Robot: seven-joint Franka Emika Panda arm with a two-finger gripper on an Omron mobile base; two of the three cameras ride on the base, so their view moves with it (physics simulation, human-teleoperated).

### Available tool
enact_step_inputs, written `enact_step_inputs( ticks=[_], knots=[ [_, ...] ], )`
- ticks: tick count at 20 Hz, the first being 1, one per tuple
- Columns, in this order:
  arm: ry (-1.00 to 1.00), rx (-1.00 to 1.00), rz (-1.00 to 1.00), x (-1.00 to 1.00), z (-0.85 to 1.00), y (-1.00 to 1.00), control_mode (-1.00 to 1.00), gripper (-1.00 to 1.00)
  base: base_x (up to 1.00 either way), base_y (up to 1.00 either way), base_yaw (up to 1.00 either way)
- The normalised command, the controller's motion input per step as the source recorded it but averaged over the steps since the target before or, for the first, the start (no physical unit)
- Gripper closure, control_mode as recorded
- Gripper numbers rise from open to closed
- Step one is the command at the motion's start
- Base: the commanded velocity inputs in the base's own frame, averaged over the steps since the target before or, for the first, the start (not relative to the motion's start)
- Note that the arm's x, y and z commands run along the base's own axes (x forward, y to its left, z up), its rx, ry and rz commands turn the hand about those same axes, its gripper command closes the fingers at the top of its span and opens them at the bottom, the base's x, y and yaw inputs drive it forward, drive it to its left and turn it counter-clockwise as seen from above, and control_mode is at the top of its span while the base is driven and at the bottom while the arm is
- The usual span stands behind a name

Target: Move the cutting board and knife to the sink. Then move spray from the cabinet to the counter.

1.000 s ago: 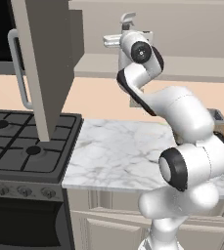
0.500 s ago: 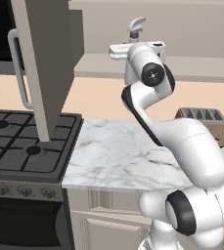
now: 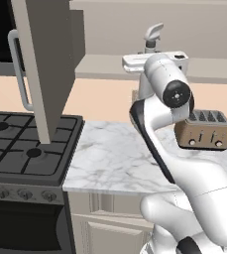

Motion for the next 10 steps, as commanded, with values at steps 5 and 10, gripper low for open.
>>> enact_step_inputs(
  ticks=[5,10],
  knots=[
    [0.0,0.0,-0.04,-0.51,-0.02,-0.22,-1.0,1.0,0.0,0.0,0.0],
    [0.0,0.0,-0.02,-0.45,-0.06,-0.12,-1.0,1.0,0.0,0.0,0.0]
  ],
)
